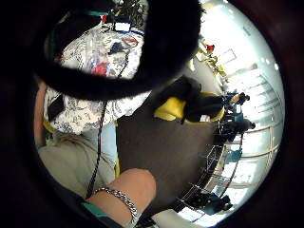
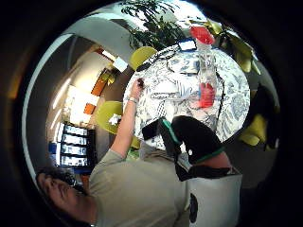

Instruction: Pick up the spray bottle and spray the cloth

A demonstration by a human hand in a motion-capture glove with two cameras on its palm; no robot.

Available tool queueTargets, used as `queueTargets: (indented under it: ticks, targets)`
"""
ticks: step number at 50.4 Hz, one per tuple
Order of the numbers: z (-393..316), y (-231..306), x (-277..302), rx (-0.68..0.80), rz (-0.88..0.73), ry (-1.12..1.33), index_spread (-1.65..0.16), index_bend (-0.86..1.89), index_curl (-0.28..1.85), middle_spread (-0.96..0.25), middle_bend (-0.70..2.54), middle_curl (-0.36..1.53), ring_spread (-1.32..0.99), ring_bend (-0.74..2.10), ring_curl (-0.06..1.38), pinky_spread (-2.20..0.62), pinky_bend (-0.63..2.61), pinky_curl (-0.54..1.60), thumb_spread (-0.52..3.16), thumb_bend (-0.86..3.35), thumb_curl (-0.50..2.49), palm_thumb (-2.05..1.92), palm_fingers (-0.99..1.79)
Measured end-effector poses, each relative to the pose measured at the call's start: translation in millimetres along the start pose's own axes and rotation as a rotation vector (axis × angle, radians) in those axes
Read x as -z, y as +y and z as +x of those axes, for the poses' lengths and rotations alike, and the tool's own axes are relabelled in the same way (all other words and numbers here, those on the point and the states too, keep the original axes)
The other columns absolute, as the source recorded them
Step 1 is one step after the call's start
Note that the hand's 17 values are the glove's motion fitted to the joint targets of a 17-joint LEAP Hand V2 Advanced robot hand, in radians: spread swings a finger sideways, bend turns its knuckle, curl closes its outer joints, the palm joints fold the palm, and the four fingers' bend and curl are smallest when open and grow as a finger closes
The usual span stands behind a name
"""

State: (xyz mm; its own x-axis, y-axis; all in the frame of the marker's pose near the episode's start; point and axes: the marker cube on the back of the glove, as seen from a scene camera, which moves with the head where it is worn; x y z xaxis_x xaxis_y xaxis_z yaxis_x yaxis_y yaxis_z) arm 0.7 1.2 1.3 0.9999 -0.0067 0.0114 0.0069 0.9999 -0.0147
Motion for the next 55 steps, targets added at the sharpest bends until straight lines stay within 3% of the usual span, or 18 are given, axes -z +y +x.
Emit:
queueTargets:
  ticks: [7, 16, 30, 47, 55]
  targets:
    - [1, -2, -3, 0.017, -0.019, -0.034, -0.30, 0.11, 0.08, 0.04, 0.23, 0.12, 0.03, 0.45, 0.16, 0.17, 0.41, 0.17, 0.74, 0.23, 0.13, 0.44, 0.35]
    - [1, -8, -7, 0.037, -0.030, -0.084, -0.35, 0.11, 0.11, 0.05, 0.24, 0.18, 0.04, 0.48, 0.21, 0.21, 0.43, 0.23, 0.97, 0.18, 0.17, 0.46, 0.31]
    - [-4, -18, -19, 0.048, 0.023, -0.280, -0.34, 0.10, 0.13, 0.08, 0.25, 0.25, 0.04, 0.50, 0.25, 0.22, 0.46, 0.29, 1.09, 0.13, 0.24, 0.56, 0.26]
    - [-2, -33, -62, -0.022, 0.119, -0.796, -0.27, 0.11, 0.15, 0.12, 0.23, 0.29, 0.08, 0.51, 0.28, 0.23, 0.51, 0.32, 1.13, 0.06, 0.30, 0.64, 0.21]
    - [-5, -39, -90, -0.084, 0.174, -0.901, -0.22, 0.10, 0.15, 0.16, 0.22, 0.30, 0.10, 0.51, 0.29, 0.23, 0.55, 0.34, 1.11, 0.04, 0.32, 0.71, 0.16]
